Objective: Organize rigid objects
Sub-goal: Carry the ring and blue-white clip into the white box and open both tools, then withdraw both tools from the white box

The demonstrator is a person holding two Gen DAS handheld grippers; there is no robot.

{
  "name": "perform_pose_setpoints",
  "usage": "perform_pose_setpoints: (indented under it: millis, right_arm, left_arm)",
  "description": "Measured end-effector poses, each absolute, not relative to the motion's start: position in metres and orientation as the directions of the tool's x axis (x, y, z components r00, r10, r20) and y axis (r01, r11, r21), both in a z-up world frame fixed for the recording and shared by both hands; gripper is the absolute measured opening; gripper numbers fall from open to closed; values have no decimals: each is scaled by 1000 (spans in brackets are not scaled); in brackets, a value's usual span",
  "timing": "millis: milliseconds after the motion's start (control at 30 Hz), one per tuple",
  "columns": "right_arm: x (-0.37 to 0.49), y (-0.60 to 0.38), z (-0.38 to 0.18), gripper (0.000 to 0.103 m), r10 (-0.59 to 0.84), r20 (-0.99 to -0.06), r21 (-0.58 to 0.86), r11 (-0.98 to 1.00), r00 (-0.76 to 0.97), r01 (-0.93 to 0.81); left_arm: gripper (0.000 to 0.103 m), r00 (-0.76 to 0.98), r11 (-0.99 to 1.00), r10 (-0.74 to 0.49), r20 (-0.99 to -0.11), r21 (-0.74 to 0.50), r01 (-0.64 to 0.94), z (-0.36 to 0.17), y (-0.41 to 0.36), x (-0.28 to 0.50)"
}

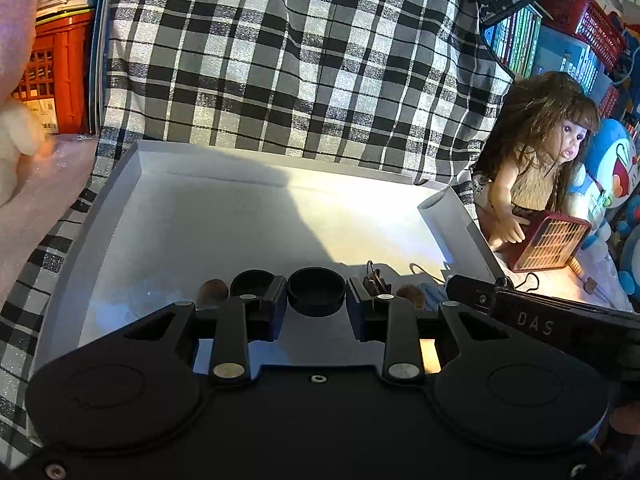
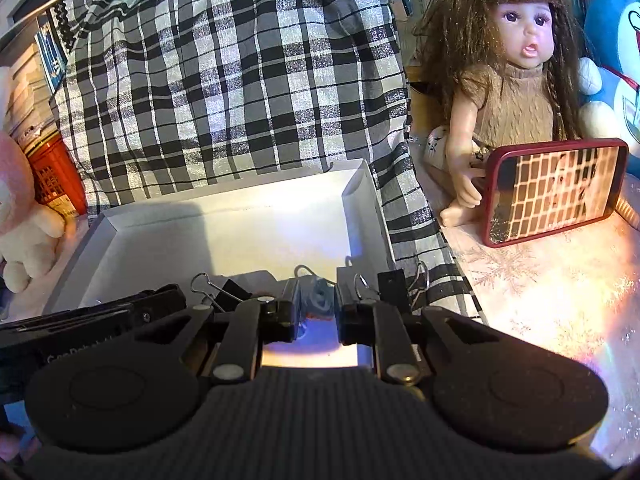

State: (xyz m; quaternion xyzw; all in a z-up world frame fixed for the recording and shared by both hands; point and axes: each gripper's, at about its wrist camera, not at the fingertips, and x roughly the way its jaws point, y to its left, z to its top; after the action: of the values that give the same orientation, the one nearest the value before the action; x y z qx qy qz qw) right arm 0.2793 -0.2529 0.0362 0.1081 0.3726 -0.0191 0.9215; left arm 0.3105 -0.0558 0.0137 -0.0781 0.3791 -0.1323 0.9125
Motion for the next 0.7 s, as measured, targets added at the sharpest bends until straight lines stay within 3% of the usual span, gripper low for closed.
perform_pose_setpoints:
  millis: [500, 700]
  right_arm:
    - [277, -248, 38, 27, 60, -684, 187, 978, 727, 95]
    - [267, -247, 47, 28, 67, -670, 191, 978, 739, 84]
  left_arm:
    - [31, 674, 957, -289, -680, -215, 193, 14, -56, 308]
    - [39, 686, 958, -287, -668, -208, 198, 23, -53, 297]
